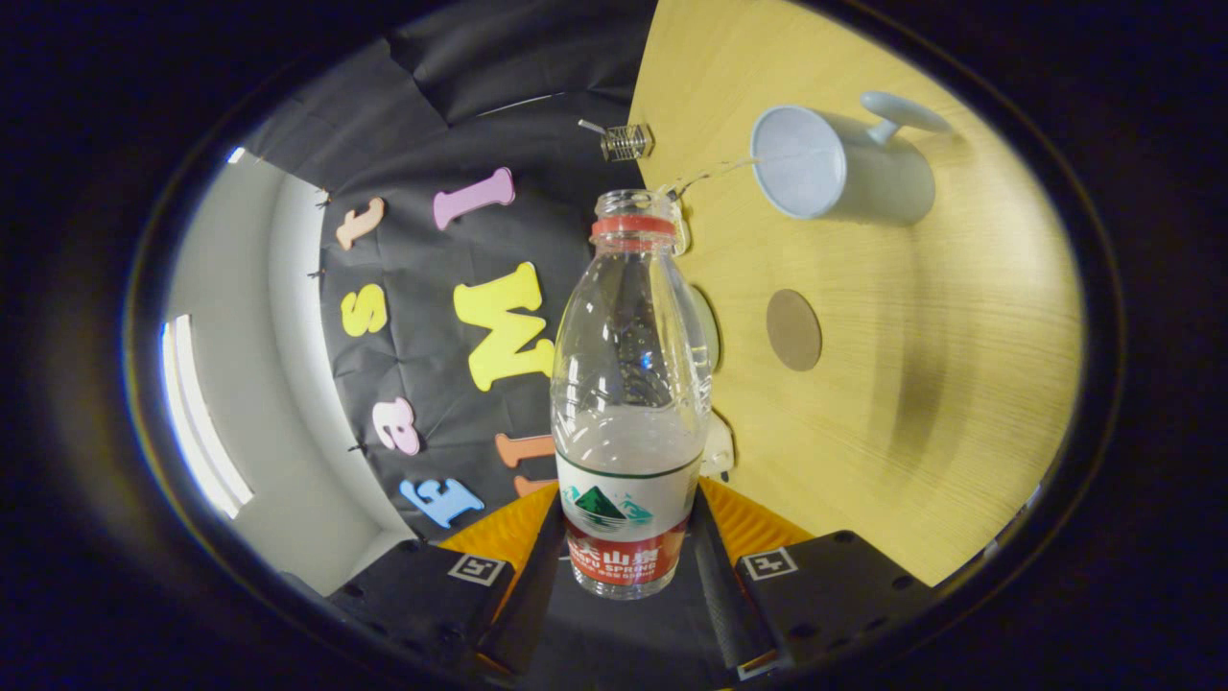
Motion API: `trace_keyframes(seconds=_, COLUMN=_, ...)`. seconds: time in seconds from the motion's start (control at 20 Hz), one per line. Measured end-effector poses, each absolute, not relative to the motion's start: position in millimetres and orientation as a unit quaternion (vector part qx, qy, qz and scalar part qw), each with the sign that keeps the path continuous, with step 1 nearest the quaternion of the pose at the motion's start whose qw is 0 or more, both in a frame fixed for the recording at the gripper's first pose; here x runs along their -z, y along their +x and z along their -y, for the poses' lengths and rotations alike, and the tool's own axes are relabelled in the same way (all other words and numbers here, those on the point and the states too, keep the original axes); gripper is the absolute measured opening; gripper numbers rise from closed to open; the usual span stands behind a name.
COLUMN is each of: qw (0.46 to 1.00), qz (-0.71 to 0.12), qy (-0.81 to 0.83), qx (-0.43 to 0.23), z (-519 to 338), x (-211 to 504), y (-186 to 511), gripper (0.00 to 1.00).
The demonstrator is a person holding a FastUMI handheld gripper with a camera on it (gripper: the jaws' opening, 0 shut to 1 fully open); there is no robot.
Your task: Take the bottle from table, then pour the juice into the cup, finally place the bottle on the coaster
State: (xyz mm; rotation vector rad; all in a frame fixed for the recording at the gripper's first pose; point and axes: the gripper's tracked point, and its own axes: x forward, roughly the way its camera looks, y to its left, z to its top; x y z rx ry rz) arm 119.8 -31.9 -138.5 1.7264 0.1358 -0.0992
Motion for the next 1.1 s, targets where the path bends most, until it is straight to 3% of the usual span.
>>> trace_keyframes(seconds=1.1, qw=0.611, qz=-0.054, qy=0.788, qx=0.042, z=37, x=121, y=128, gripper=0.74)
